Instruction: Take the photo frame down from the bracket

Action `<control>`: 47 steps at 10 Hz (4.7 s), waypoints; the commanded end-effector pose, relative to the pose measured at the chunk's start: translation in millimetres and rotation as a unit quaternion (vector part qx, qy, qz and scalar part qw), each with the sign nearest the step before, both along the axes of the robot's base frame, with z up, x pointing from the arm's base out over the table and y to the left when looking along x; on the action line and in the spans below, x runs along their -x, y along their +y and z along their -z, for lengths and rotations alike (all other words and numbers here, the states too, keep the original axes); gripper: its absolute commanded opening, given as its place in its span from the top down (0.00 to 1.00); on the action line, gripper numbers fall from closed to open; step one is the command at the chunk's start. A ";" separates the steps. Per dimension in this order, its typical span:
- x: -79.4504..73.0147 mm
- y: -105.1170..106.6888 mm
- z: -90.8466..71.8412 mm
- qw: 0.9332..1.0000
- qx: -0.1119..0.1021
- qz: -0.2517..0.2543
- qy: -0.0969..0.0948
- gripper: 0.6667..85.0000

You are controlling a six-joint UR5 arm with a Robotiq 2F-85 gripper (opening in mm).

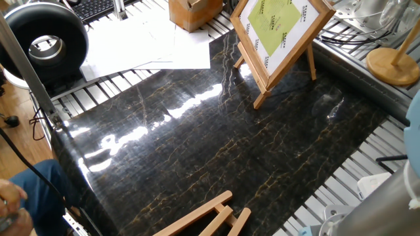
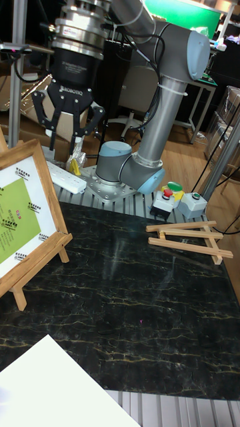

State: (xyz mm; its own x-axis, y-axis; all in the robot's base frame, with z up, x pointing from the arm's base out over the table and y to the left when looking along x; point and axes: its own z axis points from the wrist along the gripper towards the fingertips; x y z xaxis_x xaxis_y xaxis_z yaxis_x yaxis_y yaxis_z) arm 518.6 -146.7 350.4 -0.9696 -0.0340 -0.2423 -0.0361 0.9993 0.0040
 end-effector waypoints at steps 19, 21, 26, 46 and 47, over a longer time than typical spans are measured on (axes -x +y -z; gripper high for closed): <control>17.7 -18.1 11.4 0.999 0.030 -0.009 -0.008 0.52; 19.5 -28.2 9.3 0.999 0.035 -0.025 -0.006 0.51; 23.6 -61.9 9.7 0.997 0.048 -0.061 -0.002 0.51; 52.0 -85.1 34.9 0.999 -0.005 -0.036 -0.013 0.49; 51.8 -85.1 35.4 0.999 -0.005 -0.036 -0.013 0.49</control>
